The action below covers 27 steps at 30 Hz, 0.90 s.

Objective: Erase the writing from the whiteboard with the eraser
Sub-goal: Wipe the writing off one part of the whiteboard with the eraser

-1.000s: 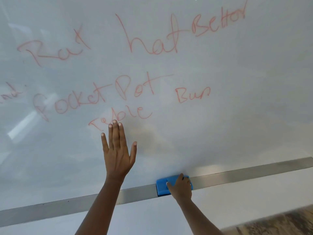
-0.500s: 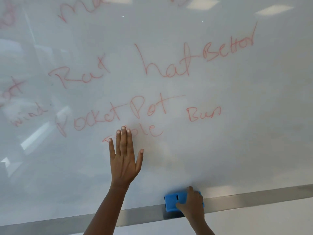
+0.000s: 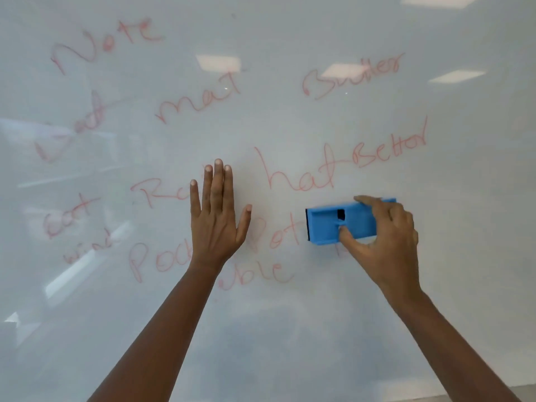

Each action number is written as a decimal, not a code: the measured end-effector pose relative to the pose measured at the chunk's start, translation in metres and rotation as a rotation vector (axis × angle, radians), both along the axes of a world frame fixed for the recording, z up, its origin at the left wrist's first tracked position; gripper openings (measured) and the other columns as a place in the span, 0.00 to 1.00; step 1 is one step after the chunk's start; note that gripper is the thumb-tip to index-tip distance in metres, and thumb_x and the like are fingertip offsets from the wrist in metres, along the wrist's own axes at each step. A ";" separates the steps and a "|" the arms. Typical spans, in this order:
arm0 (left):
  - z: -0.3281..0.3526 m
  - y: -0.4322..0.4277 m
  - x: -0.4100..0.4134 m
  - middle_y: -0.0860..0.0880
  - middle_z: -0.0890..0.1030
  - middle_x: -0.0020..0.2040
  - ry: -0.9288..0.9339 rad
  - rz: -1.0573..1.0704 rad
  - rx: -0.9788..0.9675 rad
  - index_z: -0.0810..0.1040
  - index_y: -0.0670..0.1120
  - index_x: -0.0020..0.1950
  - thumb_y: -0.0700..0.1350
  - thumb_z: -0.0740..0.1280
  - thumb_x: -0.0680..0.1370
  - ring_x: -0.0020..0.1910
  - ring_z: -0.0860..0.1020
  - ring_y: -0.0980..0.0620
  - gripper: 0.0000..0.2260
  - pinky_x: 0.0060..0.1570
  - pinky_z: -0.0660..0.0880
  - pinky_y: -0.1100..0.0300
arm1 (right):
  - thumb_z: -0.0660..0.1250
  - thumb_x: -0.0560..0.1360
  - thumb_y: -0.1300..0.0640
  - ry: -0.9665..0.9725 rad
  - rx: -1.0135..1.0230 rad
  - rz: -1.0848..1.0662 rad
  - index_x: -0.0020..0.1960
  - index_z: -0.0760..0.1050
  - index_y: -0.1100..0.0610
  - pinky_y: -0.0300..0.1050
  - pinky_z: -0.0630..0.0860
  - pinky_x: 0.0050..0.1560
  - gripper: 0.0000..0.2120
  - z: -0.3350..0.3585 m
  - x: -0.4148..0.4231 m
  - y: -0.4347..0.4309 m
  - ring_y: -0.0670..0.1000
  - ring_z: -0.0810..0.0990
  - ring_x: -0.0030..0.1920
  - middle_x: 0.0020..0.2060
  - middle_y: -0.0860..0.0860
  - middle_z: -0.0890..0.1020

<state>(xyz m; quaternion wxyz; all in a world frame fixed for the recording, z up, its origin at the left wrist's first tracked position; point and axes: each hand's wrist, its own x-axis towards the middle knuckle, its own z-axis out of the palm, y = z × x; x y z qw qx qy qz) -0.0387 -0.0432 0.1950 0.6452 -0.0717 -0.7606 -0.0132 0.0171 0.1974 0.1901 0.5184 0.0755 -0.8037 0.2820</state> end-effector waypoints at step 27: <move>0.079 0.020 -0.027 0.36 0.60 0.73 0.023 -0.044 0.081 0.55 0.35 0.72 0.52 0.48 0.77 0.72 0.52 0.44 0.29 0.70 0.51 0.46 | 0.66 0.76 0.54 0.055 0.152 -0.044 0.75 0.49 0.58 0.49 0.68 0.62 0.35 0.139 -0.049 -0.010 0.59 0.65 0.63 0.64 0.64 0.62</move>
